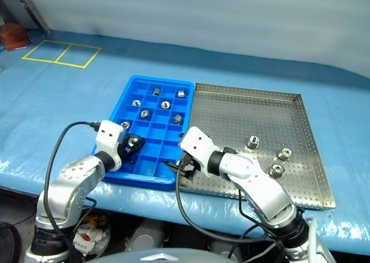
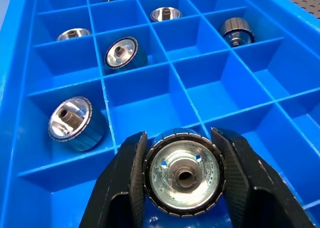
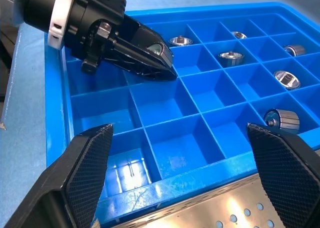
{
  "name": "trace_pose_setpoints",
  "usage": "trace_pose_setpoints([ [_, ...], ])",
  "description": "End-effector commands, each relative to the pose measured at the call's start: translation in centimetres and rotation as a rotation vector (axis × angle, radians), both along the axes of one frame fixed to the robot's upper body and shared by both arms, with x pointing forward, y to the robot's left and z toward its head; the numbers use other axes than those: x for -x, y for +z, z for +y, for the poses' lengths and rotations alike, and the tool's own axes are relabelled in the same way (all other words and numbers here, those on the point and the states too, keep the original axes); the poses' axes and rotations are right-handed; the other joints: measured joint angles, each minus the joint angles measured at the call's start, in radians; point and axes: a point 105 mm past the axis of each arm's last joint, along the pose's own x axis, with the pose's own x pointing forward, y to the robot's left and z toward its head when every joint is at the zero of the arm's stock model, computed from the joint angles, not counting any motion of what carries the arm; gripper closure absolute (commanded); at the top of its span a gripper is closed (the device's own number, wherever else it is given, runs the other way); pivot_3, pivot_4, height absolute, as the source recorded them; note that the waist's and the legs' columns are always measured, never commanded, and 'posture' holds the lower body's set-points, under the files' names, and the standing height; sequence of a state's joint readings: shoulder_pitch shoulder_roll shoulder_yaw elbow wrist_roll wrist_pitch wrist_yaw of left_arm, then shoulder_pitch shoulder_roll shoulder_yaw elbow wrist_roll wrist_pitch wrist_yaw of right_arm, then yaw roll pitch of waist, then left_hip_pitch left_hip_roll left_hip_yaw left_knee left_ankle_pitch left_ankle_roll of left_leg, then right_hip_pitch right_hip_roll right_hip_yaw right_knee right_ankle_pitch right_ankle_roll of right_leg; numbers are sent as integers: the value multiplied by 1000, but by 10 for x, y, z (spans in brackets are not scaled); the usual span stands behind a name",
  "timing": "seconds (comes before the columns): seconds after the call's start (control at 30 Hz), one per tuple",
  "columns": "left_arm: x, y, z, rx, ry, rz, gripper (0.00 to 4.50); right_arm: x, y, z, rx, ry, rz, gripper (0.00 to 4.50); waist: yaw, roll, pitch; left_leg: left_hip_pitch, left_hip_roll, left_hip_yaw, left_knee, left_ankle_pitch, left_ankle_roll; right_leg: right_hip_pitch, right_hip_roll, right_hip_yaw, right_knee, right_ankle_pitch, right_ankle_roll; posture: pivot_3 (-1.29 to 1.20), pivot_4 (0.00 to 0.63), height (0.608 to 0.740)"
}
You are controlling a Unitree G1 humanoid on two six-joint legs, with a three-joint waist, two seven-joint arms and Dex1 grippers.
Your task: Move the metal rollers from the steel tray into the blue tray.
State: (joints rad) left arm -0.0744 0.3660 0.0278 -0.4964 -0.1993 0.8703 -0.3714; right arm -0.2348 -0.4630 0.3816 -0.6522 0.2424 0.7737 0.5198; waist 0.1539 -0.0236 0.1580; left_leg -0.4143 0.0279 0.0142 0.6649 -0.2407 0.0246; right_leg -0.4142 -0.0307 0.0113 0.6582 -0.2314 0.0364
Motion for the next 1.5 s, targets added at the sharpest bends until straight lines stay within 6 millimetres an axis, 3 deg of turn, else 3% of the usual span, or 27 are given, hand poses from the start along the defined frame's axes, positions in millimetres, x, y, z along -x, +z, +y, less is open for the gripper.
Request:
trace_pose_setpoints([
  [0.03, -2, 6, -4, 4, -23, -20, 2786, 3, 12, -1, -27, -14, -46, 0, -5, 0, 0, 0, 0, 0, 0, 0, 0, 0, 0, 0, 0, 0, 0, 283, 150, 740],
  [0.3, -1, 12, -2, 31, -31, -17, 110, 3, 12, -5, -30, -47, -46, 0, -28, 0, 0, 0, 0, 0, -1, 0, 0, 0, 0, 0, 0, 0, -1, 245, 150, 740],
  [0.33, -1, 14, -1, 35, -30, -22, 26, 4, 12, -6, -30, -50, -46, 0, -30, 0, 0, 0, 0, 0, -1, 0, 0, 0, 0, 0, 0, 0, -1, 245, 150, 740],
  [0.53, -1, 27, 6, 45, -23, -66, 26, 5, 11, -10, -33, -73, -41, 0, -43, 0, 0, 0, 0, 0, -1, 0, 0, 0, 0, 0, 0, 0, -1, 242, 150, 740],
  [0.77, -1, 75, -29, 212, -220, -228, 26, 3, 16, -18, -41, -114, -56, 0, -44, 0, 0, 0, 0, 0, -1, 0, 0, 0, -1, 0, 0, 0, -1, 227, 150, 740],
  [0.87, -1, 85, -47, 243, -332, -236, 26, 2, 19, -27, -39, -157, -67, 0, -49, 0, 0, 0, -1, 0, -1, 0, 0, 0, -1, 0, 0, 0, -1, 212, 150, 740],
  [1.03, -11, 83, -74, 228, -465, -193, 26, 6, 18, -52, -15, -258, -68, 0, -58, 0, 0, 0, -2, 0, -1, 0, 0, 0, 0, 0, -1, 0, 0, 169, 150, 740],
  [1.23, -27, 74, -133, 187, -631, -126, 26, 19, 8, -91, 25, -456, -35, 0, -68, 0, 0, -1, -2, 0, 0, 0, 0, 0, 0, 0, -1, -1, 2, 94, 150, 740],
  [1.5, -34, 48, -185, 32, -813, -104, 26, 40, -2, -110, 34, -599, 9, 0, -135, 0, 0, 0, -5, 2, -1, 0, 0, 0, 2, 2, -1, -1, 3, -25, 150, 740],
])
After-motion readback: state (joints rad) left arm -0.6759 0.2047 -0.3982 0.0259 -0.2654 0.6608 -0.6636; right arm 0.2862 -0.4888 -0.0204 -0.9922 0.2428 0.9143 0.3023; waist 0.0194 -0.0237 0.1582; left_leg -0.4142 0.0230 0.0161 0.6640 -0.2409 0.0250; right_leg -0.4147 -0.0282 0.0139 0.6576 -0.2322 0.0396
